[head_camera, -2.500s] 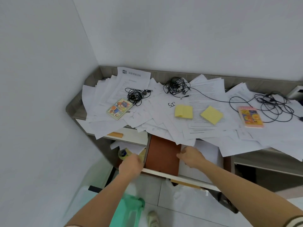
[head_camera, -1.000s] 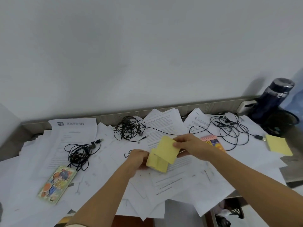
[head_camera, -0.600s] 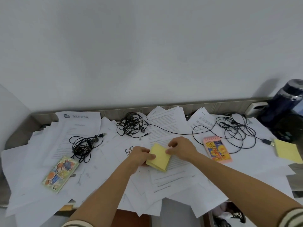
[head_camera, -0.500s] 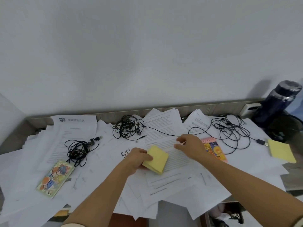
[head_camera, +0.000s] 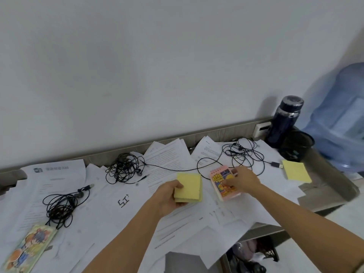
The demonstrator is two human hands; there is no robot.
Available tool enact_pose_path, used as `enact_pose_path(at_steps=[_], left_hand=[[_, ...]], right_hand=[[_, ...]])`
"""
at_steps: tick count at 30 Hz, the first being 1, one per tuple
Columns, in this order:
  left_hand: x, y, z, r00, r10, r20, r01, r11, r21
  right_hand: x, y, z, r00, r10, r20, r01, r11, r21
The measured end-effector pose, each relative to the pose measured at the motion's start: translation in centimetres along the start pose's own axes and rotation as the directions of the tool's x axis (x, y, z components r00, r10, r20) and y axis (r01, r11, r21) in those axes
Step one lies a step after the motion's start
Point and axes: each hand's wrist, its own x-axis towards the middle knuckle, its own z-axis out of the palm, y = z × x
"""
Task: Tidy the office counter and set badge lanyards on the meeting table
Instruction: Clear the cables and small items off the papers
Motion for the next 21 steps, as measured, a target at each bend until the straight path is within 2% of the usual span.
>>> enact_pose_path(at_steps=[2, 4, 9, 11, 15, 18, 21], left_hand=[[-0.1, 0.2, 0.9, 0.999, 0.011, 0.046, -0.01, 1.0, -0.021], [-0.2, 0.6, 1.7, 0.994, 0.035, 0.1, -0.031, 0.999, -0.042], [-0.6, 0.6, 4.0, 0.981, 0.121, 0.151, -0.108, 0.99, -0.092], [-0.5, 0.4, 4.7, 0.981, 0.158, 0.113, -0.157, 0.987, -0.024], [-0.1, 0.1, 5.1, 0.971, 0.235, 0.034, -0.237, 0.968, 0.084], [0.5, -0.5, 5.9, 0.976, 0.218, 0.021, -0.219, 0.962, 0.165], [1.1, -1.4, 6.6, 0.982, 0.188, 0.0, -0.181, 0.948, 0.263]], right_hand=[[0.2, 0.2, -0.7, 1.0, 0.001, 0.002, -0.001, 0.968, 0.25], [-0.6, -0.1, -2.0, 0.999, -0.006, 0.052, -0.02, 0.874, 0.485], [-2.2, -0.8, -3.0, 0.954, -0.162, 0.251, -0.089, 0.65, 0.755], [-2.6, -1.0, -2.7, 0.929, -0.213, 0.302, -0.126, 0.584, 0.802], [-3.0, -0.6, -2.3, 0.915, -0.223, 0.336, -0.174, 0.535, 0.827], [-3.0, 0.3, -2.1, 0.916, -0.217, 0.338, -0.196, 0.491, 0.848], [-3.0, 1.3, -1.9, 0.91, -0.2, 0.362, -0.224, 0.497, 0.838]])
